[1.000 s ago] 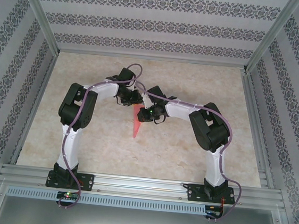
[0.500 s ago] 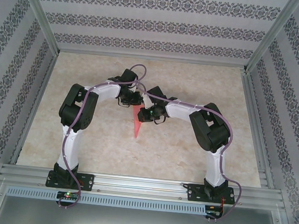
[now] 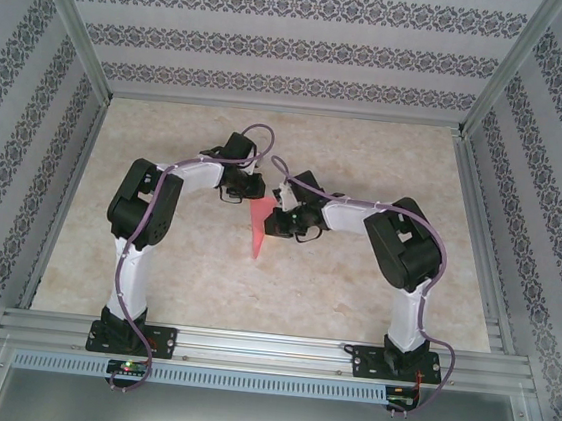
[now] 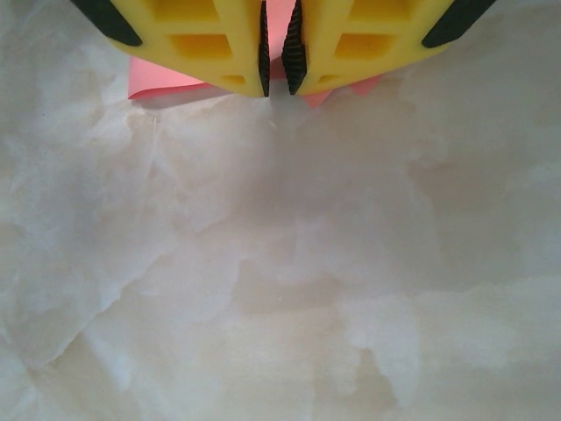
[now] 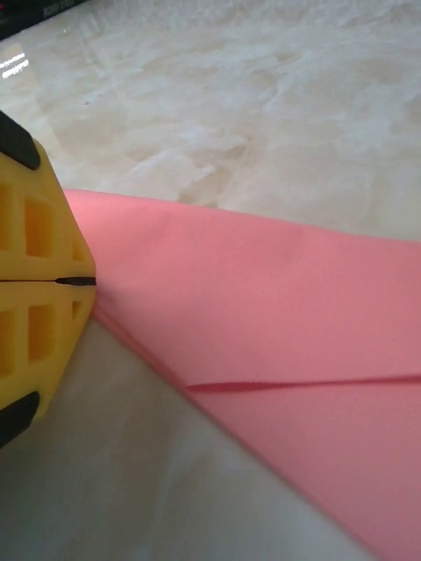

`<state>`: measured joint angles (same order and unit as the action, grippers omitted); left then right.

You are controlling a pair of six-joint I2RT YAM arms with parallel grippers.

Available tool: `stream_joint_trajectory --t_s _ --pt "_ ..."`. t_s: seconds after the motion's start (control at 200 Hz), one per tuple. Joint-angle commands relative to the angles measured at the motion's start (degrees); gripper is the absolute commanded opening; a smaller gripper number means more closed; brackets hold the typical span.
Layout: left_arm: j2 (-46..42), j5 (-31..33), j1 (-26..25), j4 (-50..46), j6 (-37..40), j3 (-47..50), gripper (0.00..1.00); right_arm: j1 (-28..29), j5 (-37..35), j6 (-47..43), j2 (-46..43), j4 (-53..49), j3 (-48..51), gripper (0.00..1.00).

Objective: Fold a paper plane with a square sheet of paper (pick it up from the middle)
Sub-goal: Fold the wing for the fifth time at the center of the table.

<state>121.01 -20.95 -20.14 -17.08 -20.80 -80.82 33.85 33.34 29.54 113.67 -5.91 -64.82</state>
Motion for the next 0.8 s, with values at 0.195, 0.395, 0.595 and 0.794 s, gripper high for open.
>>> stream_joint_trajectory --t_s 0.195,0.395,0.595,0.794 --pt "5.15 4.69 1.15 -3.05 2.04 4.09 0.2 1.14 4.17 6.87 -9.87 3.94 2.98 0.06" --pt "5.5 4.15 1.24 -2.88 2.09 4.08 0.2 2.89 6.42 11.07 -6.47 8.8 3.23 0.06" --pt "5.77 3.72 1.33 -3.11 2.32 3.83 0.2 3.0 5.58 9.96 -1.46 7.24 0.02 0.05" --pt "5.94 3.67 1.34 -3.67 2.76 3.38 0.2 2.76 4.09 8.18 1.7 4.32 -1.51 0.05"
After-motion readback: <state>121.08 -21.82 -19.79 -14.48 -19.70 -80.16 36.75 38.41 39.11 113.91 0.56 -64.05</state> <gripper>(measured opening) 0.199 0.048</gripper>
